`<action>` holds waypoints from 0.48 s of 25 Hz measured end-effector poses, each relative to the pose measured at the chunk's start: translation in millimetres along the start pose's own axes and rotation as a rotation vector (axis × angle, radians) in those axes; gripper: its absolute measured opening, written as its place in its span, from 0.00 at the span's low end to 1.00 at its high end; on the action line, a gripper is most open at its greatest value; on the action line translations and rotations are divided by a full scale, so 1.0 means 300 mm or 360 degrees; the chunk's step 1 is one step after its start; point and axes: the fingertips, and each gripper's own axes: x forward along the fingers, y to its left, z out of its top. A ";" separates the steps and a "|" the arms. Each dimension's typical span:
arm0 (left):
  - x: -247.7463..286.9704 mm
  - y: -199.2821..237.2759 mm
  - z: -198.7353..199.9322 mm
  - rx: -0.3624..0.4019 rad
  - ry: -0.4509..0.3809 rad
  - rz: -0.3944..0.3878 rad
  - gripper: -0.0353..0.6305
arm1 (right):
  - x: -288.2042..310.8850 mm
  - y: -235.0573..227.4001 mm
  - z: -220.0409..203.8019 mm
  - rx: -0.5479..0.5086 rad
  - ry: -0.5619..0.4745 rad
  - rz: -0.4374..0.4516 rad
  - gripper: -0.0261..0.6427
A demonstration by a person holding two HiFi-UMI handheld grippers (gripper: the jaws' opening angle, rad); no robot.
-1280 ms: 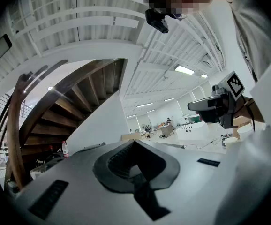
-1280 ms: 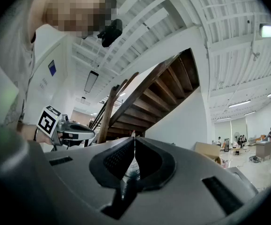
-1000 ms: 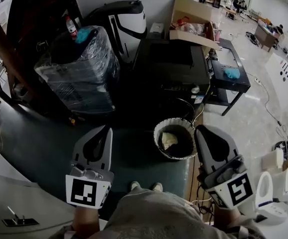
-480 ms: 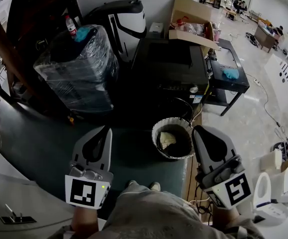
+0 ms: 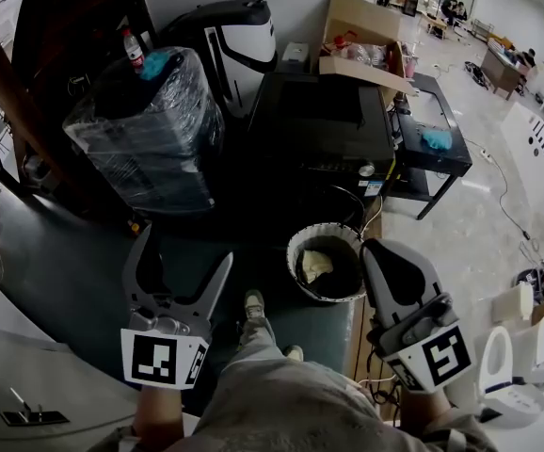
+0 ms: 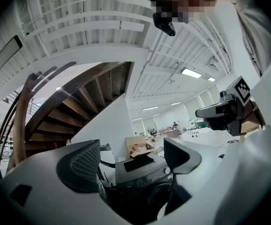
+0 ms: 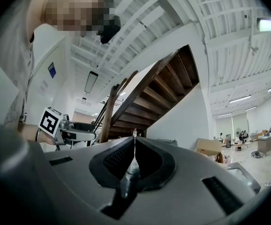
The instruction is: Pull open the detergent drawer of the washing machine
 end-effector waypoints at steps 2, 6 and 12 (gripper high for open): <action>0.020 0.011 -0.007 -0.0002 0.0000 -0.0002 0.68 | 0.013 -0.009 -0.009 -0.0001 0.0008 -0.0004 0.09; 0.068 0.042 -0.037 -0.0018 0.0008 -0.0018 0.68 | 0.066 -0.025 -0.029 -0.0008 0.0028 -0.0010 0.09; 0.172 0.110 -0.105 -0.0118 0.0031 -0.0038 0.68 | 0.184 -0.067 -0.072 -0.0015 0.0080 -0.0003 0.09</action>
